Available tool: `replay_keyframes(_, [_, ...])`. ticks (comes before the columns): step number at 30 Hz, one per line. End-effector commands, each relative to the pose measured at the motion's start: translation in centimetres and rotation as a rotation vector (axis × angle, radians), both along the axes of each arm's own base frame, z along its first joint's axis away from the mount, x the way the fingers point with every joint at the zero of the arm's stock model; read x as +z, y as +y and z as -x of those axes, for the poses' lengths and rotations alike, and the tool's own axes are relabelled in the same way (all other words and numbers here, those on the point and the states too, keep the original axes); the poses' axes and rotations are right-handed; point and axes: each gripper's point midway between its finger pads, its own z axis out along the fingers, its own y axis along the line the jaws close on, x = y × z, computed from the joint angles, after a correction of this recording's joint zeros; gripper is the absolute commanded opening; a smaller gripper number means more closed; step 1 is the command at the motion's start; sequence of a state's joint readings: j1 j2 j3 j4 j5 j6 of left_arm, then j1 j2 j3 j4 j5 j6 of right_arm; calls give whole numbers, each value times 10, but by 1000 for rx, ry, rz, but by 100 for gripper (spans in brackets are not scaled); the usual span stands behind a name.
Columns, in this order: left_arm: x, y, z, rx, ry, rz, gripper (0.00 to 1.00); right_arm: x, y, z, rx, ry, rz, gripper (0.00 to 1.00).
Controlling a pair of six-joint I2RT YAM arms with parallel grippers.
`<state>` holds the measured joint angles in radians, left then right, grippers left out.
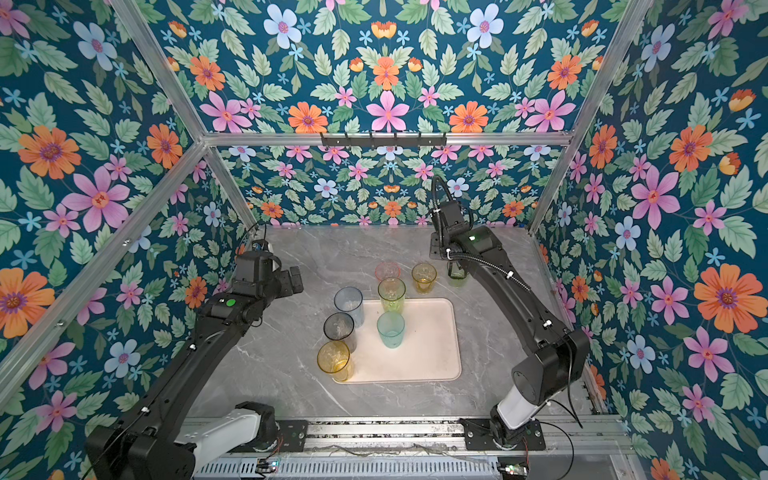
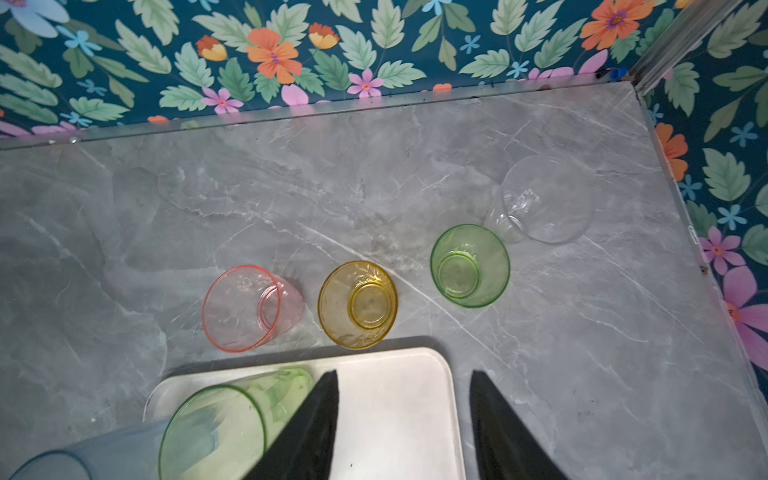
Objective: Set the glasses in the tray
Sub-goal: 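Move the right gripper over the clear glass farthest from the robot, then lower the right gripper onto the clear glass rim and close on it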
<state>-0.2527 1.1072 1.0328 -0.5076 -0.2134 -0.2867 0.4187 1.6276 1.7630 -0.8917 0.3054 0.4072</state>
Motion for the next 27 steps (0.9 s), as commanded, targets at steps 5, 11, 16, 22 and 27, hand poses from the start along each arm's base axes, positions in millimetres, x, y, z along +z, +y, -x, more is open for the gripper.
replay_keyframes(5, [5, 2, -2, 11, -20, -5, 99, -19, -43, -21, -74, 79, 26, 53])
replay_keyframes(11, [4, 3, -2, 9, -17, -12, 99, -38, -94, -45, -188, 129, 64, 54])
replay_keyframes(16, [4, 2, -1, 8, -19, -12, 99, -54, -128, -60, -260, 156, 19, 54])
replay_keyframes(22, [3, 3, -2, 10, -13, -16, 99, -70, -153, -69, -315, 191, -104, 54])
replay_keyframes(27, [1, 3, -1, 8, -9, -17, 99, -82, -164, -74, -346, 226, -161, 54])
